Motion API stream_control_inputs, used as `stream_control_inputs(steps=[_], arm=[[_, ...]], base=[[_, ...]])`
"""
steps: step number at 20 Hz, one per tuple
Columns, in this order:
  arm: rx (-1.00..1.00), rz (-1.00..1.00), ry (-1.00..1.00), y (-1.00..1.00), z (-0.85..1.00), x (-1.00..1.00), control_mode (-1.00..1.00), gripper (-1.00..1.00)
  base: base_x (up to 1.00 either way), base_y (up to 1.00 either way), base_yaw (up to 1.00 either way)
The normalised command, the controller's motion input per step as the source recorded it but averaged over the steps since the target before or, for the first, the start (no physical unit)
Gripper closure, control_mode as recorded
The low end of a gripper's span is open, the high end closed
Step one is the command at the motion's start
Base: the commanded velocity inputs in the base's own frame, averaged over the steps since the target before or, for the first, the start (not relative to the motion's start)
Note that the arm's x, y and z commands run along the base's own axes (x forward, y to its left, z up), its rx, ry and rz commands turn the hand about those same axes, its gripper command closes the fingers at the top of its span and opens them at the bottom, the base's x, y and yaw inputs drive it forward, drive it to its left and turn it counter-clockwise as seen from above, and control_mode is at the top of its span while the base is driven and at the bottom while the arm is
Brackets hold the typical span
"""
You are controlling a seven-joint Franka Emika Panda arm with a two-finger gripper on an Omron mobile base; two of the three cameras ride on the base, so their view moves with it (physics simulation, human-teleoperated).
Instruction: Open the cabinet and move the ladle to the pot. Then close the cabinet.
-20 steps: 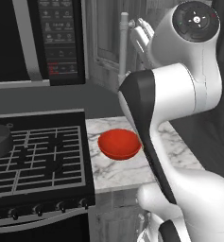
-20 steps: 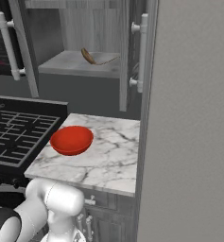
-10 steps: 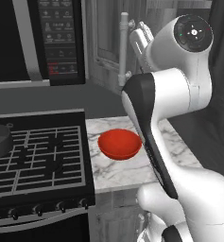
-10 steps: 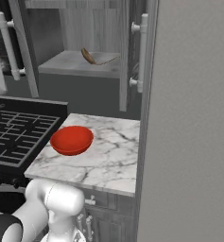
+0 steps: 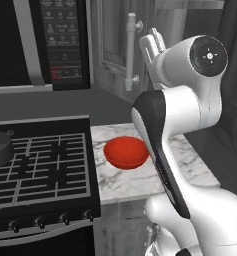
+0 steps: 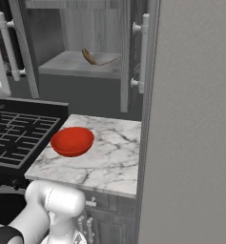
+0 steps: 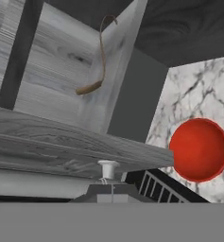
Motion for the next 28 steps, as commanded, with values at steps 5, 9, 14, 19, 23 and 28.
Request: stream_control_inputs(steps=[5,9,14,19,23,28], arm=[[0.06,0.00,-0.07,-0.15,0.00,0.01,-1.00,1.00],[0.07,0.00,-0.04,-0.21,0.00,0.05,-1.00,1.00],[0.05,0.00,-0.03,-0.14,0.00,0.25,-1.00,1.00],[0.05,0.02,-0.02,-0.09,0.00,0.30,-1.00,1.00],[0.05,0.02,-0.03,-0.10,0.00,0.23,-1.00,1.00],[0.06,0.03,-0.02,-0.02,0.00,0.19,-1.00,1.00]], base=[[0.00,0.00,0.00],[0.00,0.00,0.00],[0.00,0.00,0.00],[0.00,0.00,0.00],[0.00,0.00,0.00],[0.00,0.00,0.00]])
